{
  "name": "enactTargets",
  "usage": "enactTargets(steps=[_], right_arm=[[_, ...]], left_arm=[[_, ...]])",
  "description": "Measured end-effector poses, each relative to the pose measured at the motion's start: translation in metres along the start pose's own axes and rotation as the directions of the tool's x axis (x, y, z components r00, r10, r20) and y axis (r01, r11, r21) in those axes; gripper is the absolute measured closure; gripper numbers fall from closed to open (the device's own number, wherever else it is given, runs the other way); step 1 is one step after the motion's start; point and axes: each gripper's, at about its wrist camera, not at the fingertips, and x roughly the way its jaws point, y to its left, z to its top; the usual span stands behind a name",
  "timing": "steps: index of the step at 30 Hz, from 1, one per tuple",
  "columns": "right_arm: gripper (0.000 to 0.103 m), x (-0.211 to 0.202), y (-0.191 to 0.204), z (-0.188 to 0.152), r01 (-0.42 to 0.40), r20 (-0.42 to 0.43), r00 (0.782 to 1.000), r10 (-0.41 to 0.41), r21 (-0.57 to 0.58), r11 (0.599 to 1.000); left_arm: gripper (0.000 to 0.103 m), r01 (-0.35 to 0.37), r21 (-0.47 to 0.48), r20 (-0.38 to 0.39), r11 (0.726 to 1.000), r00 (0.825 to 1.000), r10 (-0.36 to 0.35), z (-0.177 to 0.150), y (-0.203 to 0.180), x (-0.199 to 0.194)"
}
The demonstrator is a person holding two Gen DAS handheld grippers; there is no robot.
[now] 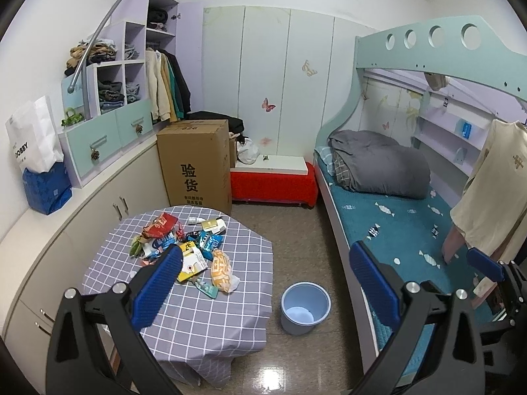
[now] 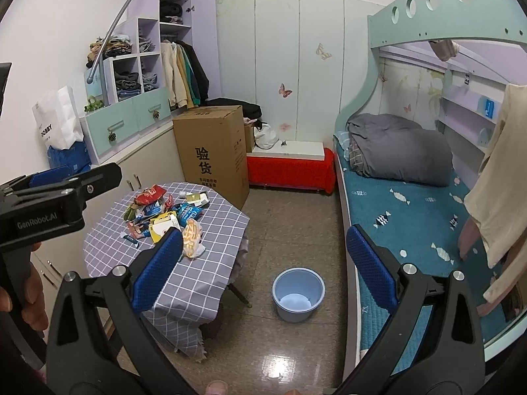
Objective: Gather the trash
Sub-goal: 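Grasp the orange-white bread bag with the right tool while the left tool grasps the teal snack stick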
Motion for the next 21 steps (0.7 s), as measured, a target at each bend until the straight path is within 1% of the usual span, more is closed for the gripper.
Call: enactTargets(steps=[8,11,17,21], right_arm=[[0.006,0.027,0.022,-0.002,0.017,-0.036,0.999,-0.015,0.04,0.999],[0.006,0.042,0.034,-0.005,0.02,-0.062,0.998,-0.016,0.059,0.998],[0.006,0.078,0.06,-0.009,0.011,-0.139,0.99,0.003,0.101,0.995],[0.006,0.104,0.077,-0.008,0.011,-0.184,0.983,0.011,0.117,0.993]], left_arm=[[0.004,0.027,0.027,-0.043,0.999,0.999,-0.026,0.006,0.026,0.026],[0.004,0.04,0.022,-0.089,0.999,0.995,-0.038,0.004,0.042,0.042],[0.004,0.033,0.02,-0.164,0.999,0.986,-0.029,-0.004,0.087,0.074],[0.004,0.046,-0.015,-0.229,0.999,0.972,-0.048,-0.014,0.122,0.1]])
